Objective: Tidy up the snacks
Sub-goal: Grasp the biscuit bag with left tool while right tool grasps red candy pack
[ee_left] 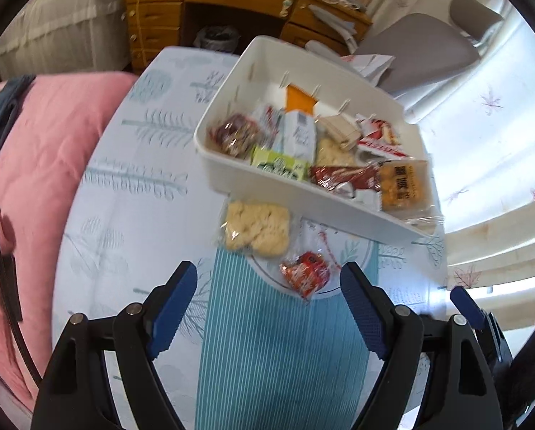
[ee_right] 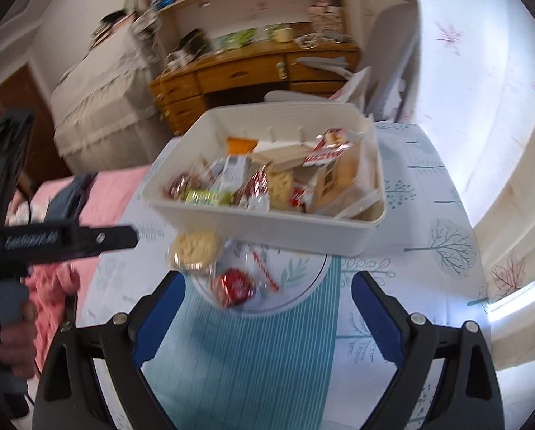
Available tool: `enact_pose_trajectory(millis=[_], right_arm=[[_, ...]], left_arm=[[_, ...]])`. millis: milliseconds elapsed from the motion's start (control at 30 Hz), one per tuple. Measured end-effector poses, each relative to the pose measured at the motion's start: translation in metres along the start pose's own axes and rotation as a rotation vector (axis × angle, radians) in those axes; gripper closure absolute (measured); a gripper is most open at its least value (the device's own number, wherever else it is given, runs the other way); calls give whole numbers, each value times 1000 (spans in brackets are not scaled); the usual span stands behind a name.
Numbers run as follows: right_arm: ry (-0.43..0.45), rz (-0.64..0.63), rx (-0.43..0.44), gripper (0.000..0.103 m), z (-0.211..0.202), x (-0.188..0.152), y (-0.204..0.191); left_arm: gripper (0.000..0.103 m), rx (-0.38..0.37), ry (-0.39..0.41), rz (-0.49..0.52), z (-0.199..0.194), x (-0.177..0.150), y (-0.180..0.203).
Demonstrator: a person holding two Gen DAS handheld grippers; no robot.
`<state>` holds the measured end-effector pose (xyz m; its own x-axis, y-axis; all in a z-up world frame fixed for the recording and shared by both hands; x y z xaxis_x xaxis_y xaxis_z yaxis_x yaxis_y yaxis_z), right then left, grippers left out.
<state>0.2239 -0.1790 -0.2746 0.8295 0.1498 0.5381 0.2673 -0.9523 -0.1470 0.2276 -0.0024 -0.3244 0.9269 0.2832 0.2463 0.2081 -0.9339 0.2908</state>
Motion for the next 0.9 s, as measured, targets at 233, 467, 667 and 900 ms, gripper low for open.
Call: enact_pose_trajectory(millis=[233,467,667,900], right_arm=[[-3,-189,-20,8,28,-19,-17],[-6,-314,-27,8,73,-24,-31],[-18,-447,-39,8,103,-28,-43],[-61,-557,-51,16,121,-42,-58]], left_arm=[[13,17,-46,-66,45,-1,-13],[13,32,-113,-100,94,4,-19],[12,50,-133,-91,122,14,-18],[9,65,-141,-66,137,20,-13]])
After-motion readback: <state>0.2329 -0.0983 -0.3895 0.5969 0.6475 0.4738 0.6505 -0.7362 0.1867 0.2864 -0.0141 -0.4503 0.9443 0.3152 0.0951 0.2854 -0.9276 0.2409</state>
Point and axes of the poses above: each gripper's, at about its wrist camera, not at the fingertips, and z roughly the way its jaws point, y to its right, x to its top, the point moved 10 cm from there along z, roughly the way its jaws point, and after that the axes turned 5 degrees about -y, right-handed, at the moved point
